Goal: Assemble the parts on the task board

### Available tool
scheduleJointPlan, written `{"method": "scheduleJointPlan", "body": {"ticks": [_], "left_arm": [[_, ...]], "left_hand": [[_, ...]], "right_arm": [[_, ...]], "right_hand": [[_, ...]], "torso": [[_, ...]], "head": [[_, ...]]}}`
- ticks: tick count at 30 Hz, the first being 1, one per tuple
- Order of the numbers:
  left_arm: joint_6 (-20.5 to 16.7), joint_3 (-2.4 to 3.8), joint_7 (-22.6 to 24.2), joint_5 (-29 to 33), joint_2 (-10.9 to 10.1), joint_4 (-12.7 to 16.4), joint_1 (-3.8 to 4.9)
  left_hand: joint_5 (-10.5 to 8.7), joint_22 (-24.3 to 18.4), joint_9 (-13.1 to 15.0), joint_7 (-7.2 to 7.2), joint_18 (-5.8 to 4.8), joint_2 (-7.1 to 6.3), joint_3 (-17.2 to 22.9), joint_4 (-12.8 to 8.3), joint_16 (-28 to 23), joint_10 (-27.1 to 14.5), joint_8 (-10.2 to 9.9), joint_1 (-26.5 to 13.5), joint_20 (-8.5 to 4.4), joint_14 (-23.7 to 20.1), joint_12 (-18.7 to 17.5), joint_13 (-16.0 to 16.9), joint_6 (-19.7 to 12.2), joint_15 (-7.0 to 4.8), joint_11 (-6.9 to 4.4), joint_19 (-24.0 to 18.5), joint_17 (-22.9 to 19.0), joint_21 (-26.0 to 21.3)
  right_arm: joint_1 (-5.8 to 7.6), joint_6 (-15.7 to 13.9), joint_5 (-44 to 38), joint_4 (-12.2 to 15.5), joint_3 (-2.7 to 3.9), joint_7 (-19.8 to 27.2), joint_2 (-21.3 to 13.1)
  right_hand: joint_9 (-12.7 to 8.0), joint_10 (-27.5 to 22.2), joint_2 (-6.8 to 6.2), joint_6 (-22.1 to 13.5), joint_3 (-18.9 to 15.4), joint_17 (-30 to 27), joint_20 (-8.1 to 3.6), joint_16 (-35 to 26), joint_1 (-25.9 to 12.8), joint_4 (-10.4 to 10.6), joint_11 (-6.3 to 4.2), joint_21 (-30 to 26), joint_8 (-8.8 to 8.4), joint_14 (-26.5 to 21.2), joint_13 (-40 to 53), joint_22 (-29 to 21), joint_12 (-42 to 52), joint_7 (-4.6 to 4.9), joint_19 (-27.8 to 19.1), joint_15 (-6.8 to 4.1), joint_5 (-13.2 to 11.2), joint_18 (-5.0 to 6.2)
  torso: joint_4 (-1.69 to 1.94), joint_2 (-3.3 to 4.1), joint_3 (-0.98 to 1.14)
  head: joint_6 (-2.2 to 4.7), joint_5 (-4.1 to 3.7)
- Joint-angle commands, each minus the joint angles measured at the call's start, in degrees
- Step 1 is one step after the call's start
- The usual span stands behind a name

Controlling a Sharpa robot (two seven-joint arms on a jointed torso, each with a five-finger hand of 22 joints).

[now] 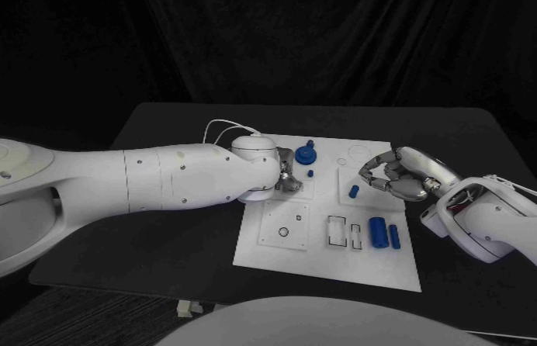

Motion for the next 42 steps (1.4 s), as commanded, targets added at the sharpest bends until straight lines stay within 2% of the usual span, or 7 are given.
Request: {"method": "scheduleJointPlan", "body": {"ticks": [1,16,20,23,29,37,42], "left_arm": [[2.2,-0.30,1.3,1.2,0.4,-0.1,-0.45],[3.1,-0.30,1.5,1.2,0.3,-0.9,-0.46],[3.4,-0.30,1.5,1.2,0.3,-0.9,-0.46],[3.5,-0.30,1.5,1.2,0.1,-0.8,-0.47],[3.5,-0.30,1.5,1.2,-0.3,-0.5,-0.47],[2.8,-0.30,1.5,1.2,-0.9,-0.1,-0.47],[1.0,-0.29,2.2,0.0,-1.3,0.3,-0.46]], "left_hand": [[-2.04,11.4,-0.1,0.50,0.14,0.53,-1.0,0.1,0.2,5.9,-0.5,-1.9,0.15,6.1,0.2,15.1,0.2,0.26,0.29,1.6,15.1,-0.5],[-3.50,11.3,-0.1,0.52,0.24,0.02,-2.4,-0.1,0.2,5.9,-0.8,-1.7,0.22,6.1,0.2,15.1,0.1,0.31,0.33,1.5,15.1,-1.0],[-5.98,11.3,0.0,0.54,0.25,0.06,-3.5,0.0,0.2,5.9,-1.0,-2.0,0.25,6.1,0.2,15.1,0.2,0.33,0.36,1.5,15.1,-1.1],[-9.01,11.3,0.1,0.54,0.26,0.12,-4.9,0.0,0.2,5.9,-1.1,-2.6,0.27,6.1,0.2,15.1,0.4,0.34,0.36,1.5,15.1,-1.2],[-12.51,11.3,0.2,0.46,0.26,-0.09,-7.0,0.0,0.2,5.9,-1.2,-3.1,0.26,6.1,0.2,15.1,0.8,0.31,0.32,1.5,15.1,-1.3],[-15.73,11.3,0.5,0.41,0.26,-0.08,-10.5,0.1,0.2,5.9,-1.2,-4.3,0.22,6.1,0.2,15.1,1.1,0.31,0.32,1.6,15.1,-1.4],[-16.74,11.3,1.2,0.23,0.23,0.01,-13.4,0.1,0.2,5.9,-0.5,-5.5,0.16,6.1,0.2,15.1,1.7,0.20,0.19,1.7,15.1,-1.3]], "right_arm": [[-0.15,0.4,0.0,0.0,0.02,-0.7,0.0],[-0.18,0.6,0.0,-0.2,0.02,-0.6,0.2],[-0.20,0.7,0.0,-0.3,0.02,-0.6,0.3],[-0.23,0.7,0.0,-0.3,0.02,-0.6,0.3],[-0.29,0.8,0.0,-0.3,0.02,-0.6,0.4],[-0.36,0.9,0.0,-0.3,0.02,-0.6,0.3],[-0.41,0.9,0.0,-0.4,0.02,-0.7,0.3]], "right_hand": [[0.0,6.2,0.00,0.0,0.4,15.1,0.49,0.1,0.8,-0.1,0.36,-0.2,-0.13,5.9,15.1,14.7,0.2,0.32,5.3,0.41,0.2,-0.59],[0.0,6.2,0.00,0.0,0.4,15.1,0.49,0.1,0.8,-0.1,0.36,-0.2,-0.13,5.9,15.1,14.7,0.2,0.32,5.3,0.41,0.2,-0.59],[0.0,6.2,0.00,0.0,0.4,15.1,0.49,0.1,0.8,-0.1,0.36,-0.2,-0.13,5.9,15.1,14.7,0.2,0.32,5.3,0.41,0.2,-0.59],[0.0,6.2,0.03,0.0,0.4,15.1,0.50,0.1,0.8,-0.2,0.37,-0.3,-0.12,5.9,15.1,14.6,0.2,0.33,5.3,0.42,0.2,-0.57],[0.0,6.2,0.03,0.0,0.4,15.1,0.50,0.1,0.8,-0.2,0.37,-0.3,-0.12,5.9,15.1,14.6,0.2,0.33,5.3,0.42,0.2,-0.57],[0.0,6.2,0.03,0.0,0.4,15.1,0.50,0.1,0.8,-0.2,0.37,-0.3,-0.12,5.9,15.1,14.6,0.2,0.33,5.3,0.42,0.2,-0.57],[0.1,6.2,0.03,0.0,0.5,15.1,0.51,0.1,0.7,-0.2,0.39,-0.3,-0.11,5.9,15.1,14.6,0.2,0.35,5.3,0.43,0.2,-0.55]], "torso": [[0.00,0.00,-0.01],[0.09,0.02,0.00],[0.02,0.01,-0.01],[0.01,0.01,0.00],[0.04,0.01,0.01],[0.09,0.01,0.00],[0.04,0.01,-0.01]], "head": [[0.00,-0.16],[0.00,-0.12],[0.00,-0.06],[0.00,-0.09],[0.00,-0.18],[0.00,-0.35],[0.00,-0.44]]}}
